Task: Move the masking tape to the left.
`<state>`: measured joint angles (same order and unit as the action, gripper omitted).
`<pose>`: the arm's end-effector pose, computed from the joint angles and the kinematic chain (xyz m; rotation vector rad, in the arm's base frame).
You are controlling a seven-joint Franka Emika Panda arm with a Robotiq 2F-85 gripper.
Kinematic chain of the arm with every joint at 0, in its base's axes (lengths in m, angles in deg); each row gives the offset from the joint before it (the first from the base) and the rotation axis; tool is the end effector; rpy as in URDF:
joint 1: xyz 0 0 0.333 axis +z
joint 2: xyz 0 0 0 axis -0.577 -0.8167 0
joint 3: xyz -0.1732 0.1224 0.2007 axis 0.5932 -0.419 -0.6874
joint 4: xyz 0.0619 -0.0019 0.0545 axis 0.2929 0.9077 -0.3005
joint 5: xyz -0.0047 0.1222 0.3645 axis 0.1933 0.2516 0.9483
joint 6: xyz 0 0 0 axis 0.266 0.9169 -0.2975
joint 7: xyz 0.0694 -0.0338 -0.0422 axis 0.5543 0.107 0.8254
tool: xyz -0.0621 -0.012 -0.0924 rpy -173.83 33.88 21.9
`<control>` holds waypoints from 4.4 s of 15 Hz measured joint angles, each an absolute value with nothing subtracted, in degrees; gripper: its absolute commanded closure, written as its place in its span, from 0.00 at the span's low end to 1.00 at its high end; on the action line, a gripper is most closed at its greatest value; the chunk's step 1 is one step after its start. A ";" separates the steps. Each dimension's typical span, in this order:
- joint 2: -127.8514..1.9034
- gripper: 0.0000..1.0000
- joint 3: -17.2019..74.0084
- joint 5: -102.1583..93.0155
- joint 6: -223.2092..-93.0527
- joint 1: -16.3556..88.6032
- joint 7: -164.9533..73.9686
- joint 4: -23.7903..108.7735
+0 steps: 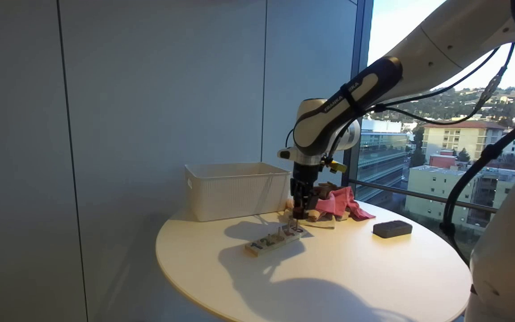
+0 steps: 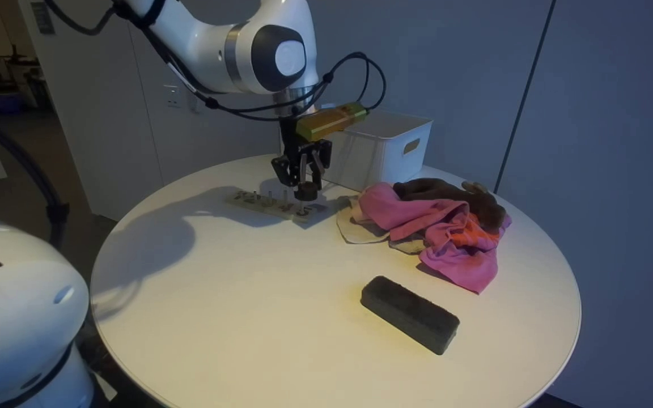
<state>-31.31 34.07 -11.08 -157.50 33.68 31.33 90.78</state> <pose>0.4508 -0.0920 0.3859 2.4830 1.6516 0.0810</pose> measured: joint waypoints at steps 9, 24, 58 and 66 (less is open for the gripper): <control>-23.21 0.73 31.43 -11.66 -145.68 34.94 30.11 89.06; -25.40 0.73 29.89 -11.54 -153.83 39.58 30.13 92.96; -24.96 0.00 28.84 -13.08 -148.60 35.90 11.65 90.55; -13.14 0.00 28.65 -12.89 -127.01 36.00 -8.22 87.48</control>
